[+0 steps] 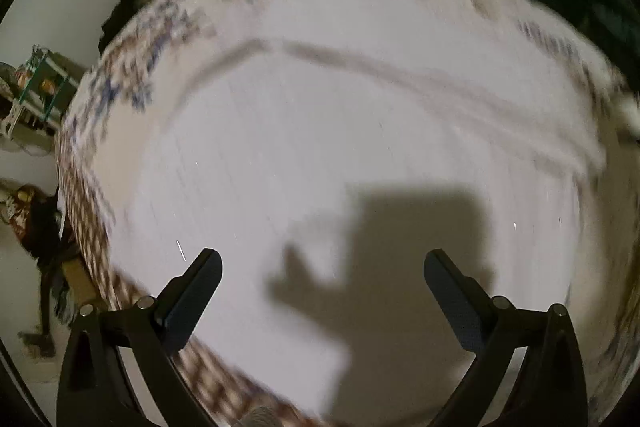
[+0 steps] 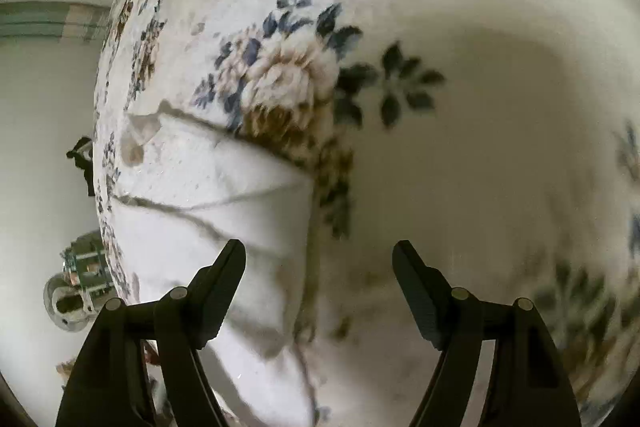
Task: Fold small clothes
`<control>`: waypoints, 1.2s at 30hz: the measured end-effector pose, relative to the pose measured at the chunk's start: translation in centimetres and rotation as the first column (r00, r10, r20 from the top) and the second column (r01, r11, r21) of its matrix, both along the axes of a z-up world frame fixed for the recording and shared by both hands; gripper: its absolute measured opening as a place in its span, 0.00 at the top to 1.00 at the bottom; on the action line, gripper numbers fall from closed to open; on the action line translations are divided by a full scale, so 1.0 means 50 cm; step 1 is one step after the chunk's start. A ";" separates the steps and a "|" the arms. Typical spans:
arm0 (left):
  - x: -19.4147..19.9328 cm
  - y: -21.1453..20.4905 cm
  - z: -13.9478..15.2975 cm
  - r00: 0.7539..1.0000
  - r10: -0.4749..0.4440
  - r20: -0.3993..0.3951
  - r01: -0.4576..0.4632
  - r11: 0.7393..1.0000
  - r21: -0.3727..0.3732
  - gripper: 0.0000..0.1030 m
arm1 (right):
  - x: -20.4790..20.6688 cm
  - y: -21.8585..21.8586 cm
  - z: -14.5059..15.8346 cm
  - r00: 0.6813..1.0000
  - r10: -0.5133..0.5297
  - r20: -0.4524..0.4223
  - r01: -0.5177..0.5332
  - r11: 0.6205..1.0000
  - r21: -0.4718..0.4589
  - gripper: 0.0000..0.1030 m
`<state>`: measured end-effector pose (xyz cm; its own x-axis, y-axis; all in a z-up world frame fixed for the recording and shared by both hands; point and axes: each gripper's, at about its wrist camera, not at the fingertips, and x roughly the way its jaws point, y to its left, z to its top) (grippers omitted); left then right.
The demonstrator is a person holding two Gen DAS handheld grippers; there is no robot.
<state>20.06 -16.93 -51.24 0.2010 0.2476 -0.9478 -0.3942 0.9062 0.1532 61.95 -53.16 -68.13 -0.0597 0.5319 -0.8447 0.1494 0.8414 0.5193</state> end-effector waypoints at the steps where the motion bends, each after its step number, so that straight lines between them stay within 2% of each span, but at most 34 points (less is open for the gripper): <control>1: -0.018 -0.023 -0.014 1.000 0.007 -0.014 -0.007 1.000 -0.007 0.00 | 0.013 0.005 -0.019 1.000 0.000 -0.010 0.000 1.000 0.018 0.25; 4: -0.049 -0.064 -0.041 0.999 0.014 -0.038 -0.015 1.000 -0.019 0.00 | 0.047 0.035 -0.073 0.998 0.002 -0.056 0.003 0.996 0.091 0.31; 5: -0.059 -0.077 -0.047 0.999 0.012 -0.040 -0.013 1.000 -0.016 0.00 | 0.056 0.051 -0.089 0.997 0.012 -0.072 -0.004 0.994 0.109 0.39; 6: -0.066 -0.089 -0.051 0.999 0.005 -0.043 -0.005 1.000 -0.006 0.00 | 0.061 0.065 -0.100 0.996 0.023 -0.082 -0.013 0.992 0.122 0.64; 7: -0.072 -0.100 -0.055 0.999 -0.006 -0.044 0.006 1.000 -0.004 0.00 | 0.063 0.083 -0.111 0.994 0.048 -0.095 -0.037 0.992 0.120 0.83; 8: -0.077 -0.109 -0.057 0.999 -0.017 -0.043 0.017 1.000 -0.004 0.00 | 0.063 0.099 -0.115 0.993 0.072 -0.095 -0.062 0.993 0.099 0.95; 9: -0.083 -0.118 -0.059 0.999 -0.026 -0.045 0.026 1.000 0.002 0.00 | 0.062 0.109 -0.106 0.994 0.086 -0.067 -0.081 0.994 0.077 0.96; 11: -0.089 -0.132 -0.055 0.998 -0.044 -0.039 0.044 0.999 -0.008 0.00 | 0.072 0.102 -0.062 0.996 0.089 0.028 -0.089 0.996 -0.018 0.97; 13: -0.096 -0.146 -0.052 0.998 -0.060 -0.027 0.060 0.998 -0.013 0.00 | 0.099 0.048 -0.042 0.998 -0.005 0.063 0.008 0.998 -0.058 0.97; 15: -0.100 -0.160 -0.048 0.997 -0.081 -0.016 0.081 0.997 -0.011 0.00 | 0.113 0.035 -0.063 1.000 -0.006 0.017 0.007 0.998 -0.057 0.97; 18: -0.103 -0.172 -0.049 0.995 -0.093 -0.022 0.092 0.995 -0.028 0.00 | 0.108 0.073 -0.077 0.994 0.099 -0.040 -0.102 0.992 -0.075 0.95; 19: -0.104 -0.176 -0.047 0.995 -0.096 -0.025 0.095 0.995 -0.031 0.00 | 0.107 0.077 -0.072 0.992 0.111 -0.056 -0.115 0.991 -0.070 0.91; 20: -0.107 -0.181 -0.043 0.995 -0.101 -0.023 0.100 0.994 -0.038 0.00 | 0.106 0.074 -0.062 0.991 0.115 -0.063 -0.119 0.991 -0.059 0.83; 23: -0.122 -0.202 -0.023 0.993 -0.117 -0.025 0.115 0.992 -0.060 0.00 | 0.088 0.039 -0.027 0.992 0.109 -0.071 -0.112 0.993 -0.046 0.52; 28: -0.153 -0.249 -0.004 0.987 -0.156 -0.027 0.152 0.981 -0.121 0.00 | 0.020 -0.079 0.020 0.983 0.138 -0.122 -0.147 0.987 -0.061 0.48; 31: -0.147 -0.287 -0.038 0.976 -0.214 -0.047 0.207 0.971 -0.119 0.00 | -0.023 -0.150 0.018 0.979 0.134 -0.155 -0.144 0.988 -0.057 0.43; 34: -0.118 -0.324 -0.097 0.962 -0.262 -0.080 0.256 0.963 -0.083 0.00 | -0.032 -0.179 -0.005 0.984 0.098 -0.149 -0.098 0.995 0.008 0.43; 36: -0.099 -0.342 -0.132 0.954 -0.286 -0.095 0.280 0.958 -0.068 0.15 | -0.024 -0.175 -0.024 0.987 0.068 -0.143 -0.057 0.995 0.084 0.43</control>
<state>15.10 -34.03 -57.85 0.1567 0.1433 -0.9772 -0.1052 0.9862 0.1278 60.77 -61.90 -69.31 -0.2141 0.5882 -0.7798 0.1765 0.8085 0.5614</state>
